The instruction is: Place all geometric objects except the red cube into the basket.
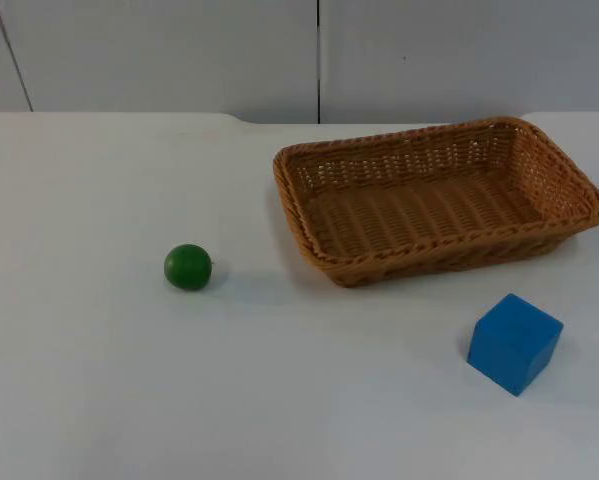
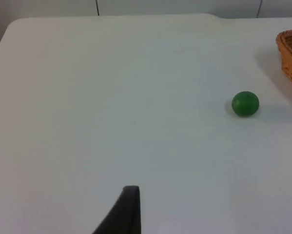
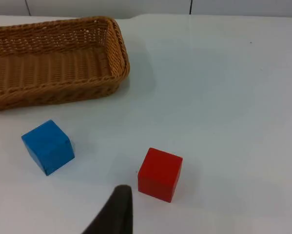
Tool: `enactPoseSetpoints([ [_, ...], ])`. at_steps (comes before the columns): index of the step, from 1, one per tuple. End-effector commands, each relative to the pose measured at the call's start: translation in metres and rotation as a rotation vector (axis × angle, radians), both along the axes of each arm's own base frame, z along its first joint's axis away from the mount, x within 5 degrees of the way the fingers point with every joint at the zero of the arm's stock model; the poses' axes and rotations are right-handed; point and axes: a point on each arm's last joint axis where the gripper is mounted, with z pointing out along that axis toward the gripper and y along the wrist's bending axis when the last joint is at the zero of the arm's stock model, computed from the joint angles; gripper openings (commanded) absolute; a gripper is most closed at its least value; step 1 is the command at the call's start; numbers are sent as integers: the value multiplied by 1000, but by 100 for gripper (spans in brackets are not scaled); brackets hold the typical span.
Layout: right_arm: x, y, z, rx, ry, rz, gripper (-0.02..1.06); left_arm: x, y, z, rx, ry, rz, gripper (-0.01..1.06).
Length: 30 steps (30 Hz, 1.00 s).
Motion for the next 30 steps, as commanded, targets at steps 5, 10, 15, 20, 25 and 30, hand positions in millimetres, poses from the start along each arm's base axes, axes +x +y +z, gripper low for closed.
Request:
enactPoseSetpoints([
  [5, 13, 1, 31, 5, -41, 1, 105, 10, 0, 15, -5, -7, 4, 105],
  [10, 44, 3, 56, 1, -13, 5, 105, 39, 1, 34, -15, 60, 6, 105],
  [15, 77, 6, 64, 10, 43, 14, 105, 72, 2, 44, -20, 126, 11, 105],
  [20, 110, 8, 56, 17, 132, 19, 105, 104, 3, 41, -11, 163, 13, 105],
  [25, 136, 9, 43, 14, 238, 18, 105, 129, 4, 30, -14, 252, 16, 105],
  [30, 157, 10, 30, 10, 328, 18, 105, 146, 4, 17, -15, 350, 17, 105],
])
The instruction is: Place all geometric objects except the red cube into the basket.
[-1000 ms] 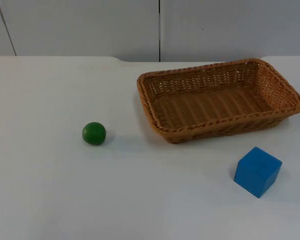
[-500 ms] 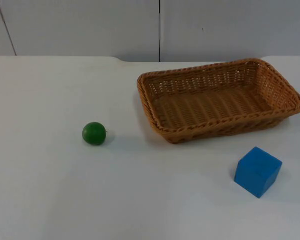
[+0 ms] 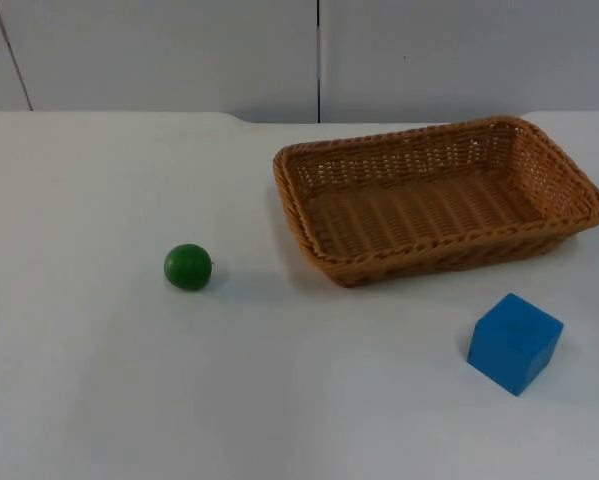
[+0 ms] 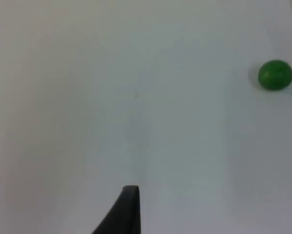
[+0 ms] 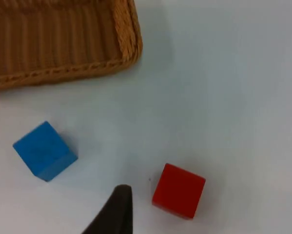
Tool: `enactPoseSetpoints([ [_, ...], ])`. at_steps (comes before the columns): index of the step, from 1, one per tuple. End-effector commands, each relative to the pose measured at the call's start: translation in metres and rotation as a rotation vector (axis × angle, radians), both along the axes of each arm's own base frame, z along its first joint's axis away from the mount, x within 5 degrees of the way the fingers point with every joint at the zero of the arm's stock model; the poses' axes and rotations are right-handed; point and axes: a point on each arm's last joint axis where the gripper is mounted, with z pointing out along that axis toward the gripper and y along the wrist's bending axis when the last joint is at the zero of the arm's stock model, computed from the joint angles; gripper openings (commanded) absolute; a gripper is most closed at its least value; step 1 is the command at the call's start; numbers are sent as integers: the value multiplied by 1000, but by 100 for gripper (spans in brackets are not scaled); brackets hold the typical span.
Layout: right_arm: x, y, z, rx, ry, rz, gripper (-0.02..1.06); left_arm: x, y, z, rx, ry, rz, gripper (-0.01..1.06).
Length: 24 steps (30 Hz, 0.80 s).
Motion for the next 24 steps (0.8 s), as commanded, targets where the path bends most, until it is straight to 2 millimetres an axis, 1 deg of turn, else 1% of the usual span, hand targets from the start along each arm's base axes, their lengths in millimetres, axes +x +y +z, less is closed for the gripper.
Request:
enactPoseSetpoints([
  [1, 7, -1, -2, -1, 11, -6, 105, 6, 0, -2, -10, 14, 4, 105],
  [5, 20, 0, -14, -3, 84, -7, 105, 17, 0, -12, -12, 82, 4, 105],
  [13, 26, 1, -19, 11, 113, -8, 105, 28, 0, -20, -19, 118, 6, 105],
  [16, 26, 1, -19, 11, 111, -8, 105, 38, -3, -27, -39, 144, -28, 105],
  [18, 26, 1, -19, 11, 109, -8, 105, 40, -4, -29, -45, 152, -38, 105],
  [23, 26, 1, -19, 10, 107, -6, 105, 70, -18, -37, -98, 232, -144, 105],
  [24, 26, 1, -19, 10, 107, -6, 105, 70, -18, -37, -98, 232, -144, 105],
])
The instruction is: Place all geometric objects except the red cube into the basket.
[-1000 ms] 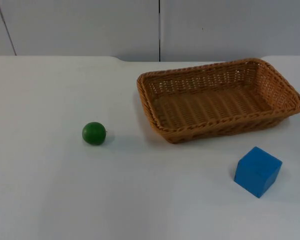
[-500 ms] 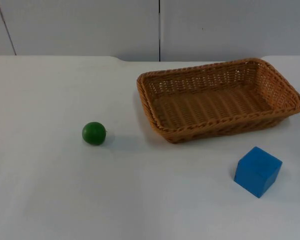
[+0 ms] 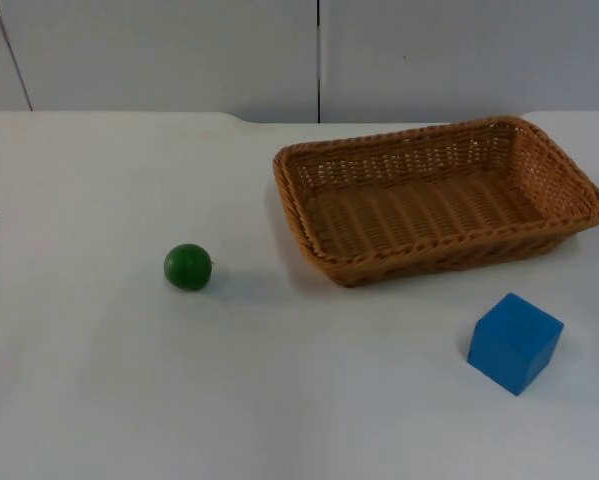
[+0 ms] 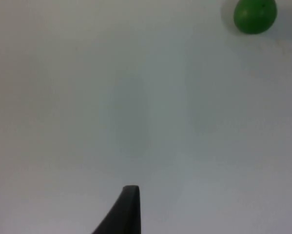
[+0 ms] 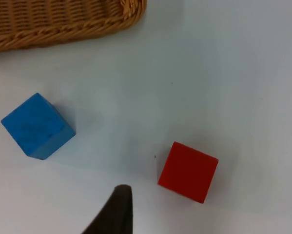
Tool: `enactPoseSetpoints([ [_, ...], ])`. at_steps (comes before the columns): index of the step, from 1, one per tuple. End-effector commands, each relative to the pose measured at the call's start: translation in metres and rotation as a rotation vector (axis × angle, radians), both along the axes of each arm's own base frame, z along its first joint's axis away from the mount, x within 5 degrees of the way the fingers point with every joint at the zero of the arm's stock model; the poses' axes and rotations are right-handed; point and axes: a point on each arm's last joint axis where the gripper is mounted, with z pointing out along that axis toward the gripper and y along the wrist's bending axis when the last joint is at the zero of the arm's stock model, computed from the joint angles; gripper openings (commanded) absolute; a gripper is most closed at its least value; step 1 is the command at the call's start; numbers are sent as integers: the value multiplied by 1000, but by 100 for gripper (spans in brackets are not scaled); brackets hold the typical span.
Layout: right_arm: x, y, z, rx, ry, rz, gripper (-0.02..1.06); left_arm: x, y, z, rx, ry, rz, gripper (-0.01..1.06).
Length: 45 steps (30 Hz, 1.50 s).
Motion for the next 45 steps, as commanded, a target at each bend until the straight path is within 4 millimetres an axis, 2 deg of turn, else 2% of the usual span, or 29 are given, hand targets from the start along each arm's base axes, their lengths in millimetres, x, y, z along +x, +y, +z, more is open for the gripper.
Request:
enactPoseSetpoints([
  [1, 1, -1, 2, 4, -13, -6, 105, 15, -9, -3, -15, 12, -36, 105],
  [3, 1, -1, 2, 4, -13, -6, 105, 35, -18, -7, -13, 29, -67, 105],
  [4, 1, -1, 2, 4, -13, -6, 105, 35, -18, -7, -13, 29, -67, 105],
  [9, 1, -1, 2, 4, -13, -6, 105, 89, -46, -29, 8, 89, -176, 105],
  [10, 1, -1, 2, 4, -13, -6, 105, 89, -46, -29, 8, 89, -176, 105],
  [14, 1, -1, 2, 4, -15, -6, 105, 125, -72, -51, 35, 120, -283, 105],
  [16, 1, -1, 2, 4, -15, -6, 105, 133, -77, -56, 43, 122, -300, 105],
  [20, 1, -1, 2, 4, -17, -6, 105, 158, -98, -82, 73, 156, -357, 105],
  [21, 1, -1, 2, 4, -17, -6, 105, 158, -98, -82, 73, 156, -357, 105],
  [23, 1, -1, 2, 4, -22, -6, 105, 170, -110, -101, 103, 181, -390, 105],
  [26, 2, -1, 2, 4, -23, -6, 105, 181, -113, -119, 108, 206, -381, 105],
  [27, 2, -1, 2, 4, -23, -6, 105, 181, -113, -119, 108, 206, -381, 105],
  [31, 2, -1, 2, 4, -23, -6, 105, 190, -120, -145, 106, 248, -377, 105],
  [41, 2, -1, 2, 4, -24, -6, 105, 193, -122, -166, 132, 251, -388, 104],
  [43, 2, -1, 2, 4, -24, -6, 105, 193, -122, -168, 142, 248, -393, 98],
  [45, 2, -1, 2, 4, -24, -6, 105, 194, -122, -168, 139, 242, -388, 85],
])
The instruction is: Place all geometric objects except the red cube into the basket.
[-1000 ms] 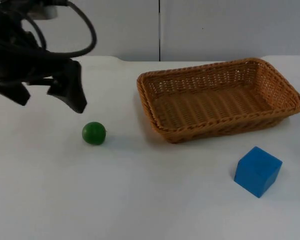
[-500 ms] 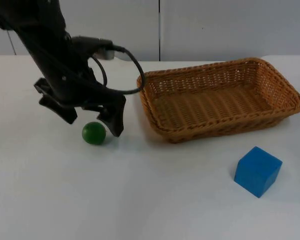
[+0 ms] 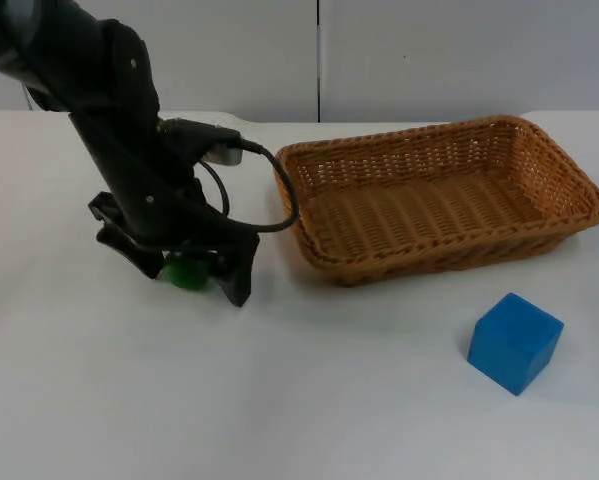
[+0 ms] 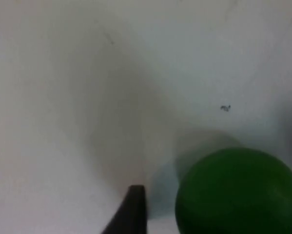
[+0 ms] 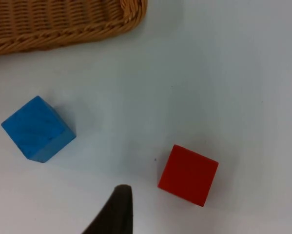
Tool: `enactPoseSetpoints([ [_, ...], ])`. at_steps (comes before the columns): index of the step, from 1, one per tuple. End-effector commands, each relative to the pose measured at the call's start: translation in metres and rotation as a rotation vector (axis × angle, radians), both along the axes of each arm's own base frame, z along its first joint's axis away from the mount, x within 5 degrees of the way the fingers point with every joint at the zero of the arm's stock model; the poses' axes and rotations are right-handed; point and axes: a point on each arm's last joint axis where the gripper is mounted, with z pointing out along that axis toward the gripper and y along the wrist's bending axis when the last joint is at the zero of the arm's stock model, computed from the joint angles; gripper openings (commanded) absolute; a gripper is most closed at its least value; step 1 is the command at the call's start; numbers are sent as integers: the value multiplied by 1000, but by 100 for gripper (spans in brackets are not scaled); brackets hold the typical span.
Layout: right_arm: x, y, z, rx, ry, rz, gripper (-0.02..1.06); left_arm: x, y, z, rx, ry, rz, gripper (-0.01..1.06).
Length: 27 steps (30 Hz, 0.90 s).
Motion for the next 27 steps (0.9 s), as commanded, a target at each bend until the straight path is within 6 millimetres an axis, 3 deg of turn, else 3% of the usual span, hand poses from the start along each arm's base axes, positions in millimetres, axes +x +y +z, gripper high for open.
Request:
enactPoseSetpoints([
  [1, 1, -1, 2, 4, -17, -6, 105, 2, -2, 2, -1, -19, 4, 85],
  [4, 1, -1, 2, 4, -17, -6, 105, 2, -1, 2, 1, -12, 35, 51],
  [5, 1, -1, 2, 4, -17, -6, 105, 1, -1, 3, 3, 6, 48, 31],
  [6, 1, -1, 2, 4, -17, -6, 105, 1, -1, 4, 3, 16, 53, 24],
  [7, 1, -1, 2, 4, -17, -6, 105, 1, -1, 4, 3, 16, 53, 24],
  [8, 1, -1, 2, 4, -17, -6, 105, 0, -2, 12, 1, 36, 60, 6],
  [9, 1, -1, 2, 4, -17, -6, 105, 0, -2, 19, -2, 32, 57, 0],
  [11, 1, -1, 2, 4, -17, -6, 105, -1, -2, 41, -14, 9, 52, 0],
  [12, 1, -1, 2, 4, -17, -6, 105, -1, -2, 41, -14, 9, 52, 0],
  [15, 1, -1, 2, 4, -17, -6, 105, -6, -1, 84, -47, -59, 51, 0],
  [16, 1, -1, 2, 4, -17, -6, 105, -6, -1, 84, -47, -59, 51, 0],
  [17, 1, -1, 2, 4, -17, -6, 105, -10, 0, 107, -63, -100, 48, 0],
  [20, 1, -1, 2, 4, -17, -6, 105, -19, 3, 143, -87, -170, 40, 0],
  [27, 1, -1, 2, 4, -14, -6, 105, -22, 3, 162, -111, -230, 39, 0],
])
